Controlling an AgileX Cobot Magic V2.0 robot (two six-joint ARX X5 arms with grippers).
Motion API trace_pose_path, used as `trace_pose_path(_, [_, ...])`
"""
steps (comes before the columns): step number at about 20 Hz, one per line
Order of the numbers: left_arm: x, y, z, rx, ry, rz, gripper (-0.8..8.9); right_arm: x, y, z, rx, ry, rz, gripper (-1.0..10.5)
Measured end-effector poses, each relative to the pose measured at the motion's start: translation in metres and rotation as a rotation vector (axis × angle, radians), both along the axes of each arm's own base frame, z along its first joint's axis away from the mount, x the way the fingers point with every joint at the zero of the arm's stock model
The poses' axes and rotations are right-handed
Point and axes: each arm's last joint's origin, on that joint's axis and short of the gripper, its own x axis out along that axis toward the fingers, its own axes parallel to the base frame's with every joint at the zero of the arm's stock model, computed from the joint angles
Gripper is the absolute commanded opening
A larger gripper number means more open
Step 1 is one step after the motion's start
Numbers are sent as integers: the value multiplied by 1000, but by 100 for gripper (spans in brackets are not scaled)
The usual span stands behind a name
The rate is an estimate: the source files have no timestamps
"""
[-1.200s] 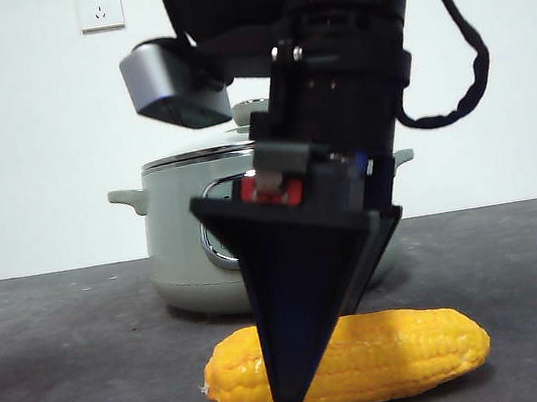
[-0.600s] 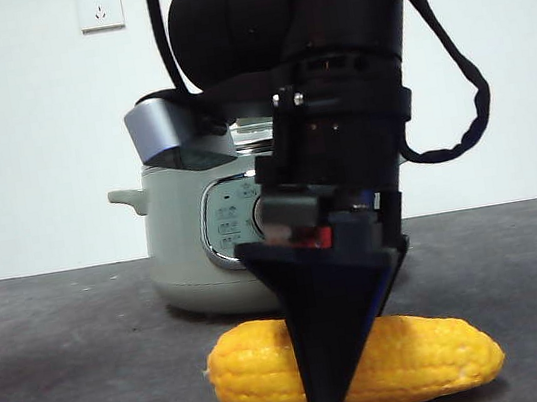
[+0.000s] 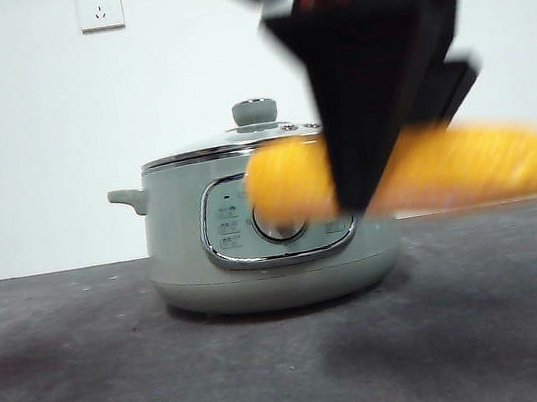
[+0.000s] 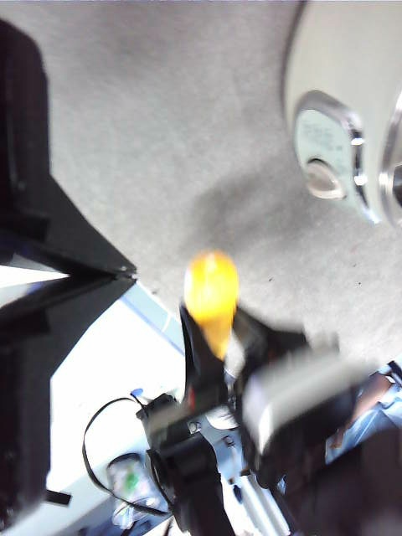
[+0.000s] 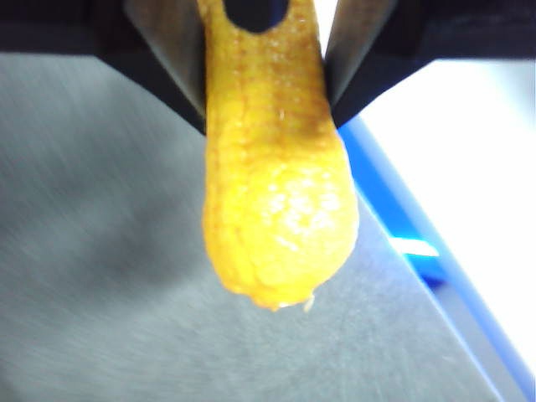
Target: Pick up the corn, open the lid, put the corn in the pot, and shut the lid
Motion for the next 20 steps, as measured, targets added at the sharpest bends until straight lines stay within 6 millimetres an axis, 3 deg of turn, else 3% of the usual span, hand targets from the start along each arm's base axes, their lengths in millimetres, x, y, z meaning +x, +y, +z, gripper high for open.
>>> trace_pose_path(6, [72,-30,36,175,-37,-12,-5,-37,-56,67,204,-165,-195,-12])
trace_pose_path(11, [137,-65,82,253,-146,-3,14,-60,-89,89,316,-178,-312,-12])
trace_pose_path(13, [155,-78,94,294,-166,-3,142,-65,-95,91,327,-171,-336,-12])
trace_pose_path(16, [179,-97,105,375,-180,6,449,-70,-103,93,333,-163,-367,-12])
trace_pose_path(18, [195,-110,109,427,-193,13,526,-73,-106,94,332,-159,-384,-12])
trace_pose_path(20, [210,-122,111,460,-206,16,539,-75,-109,94,328,-152,-397,-12])
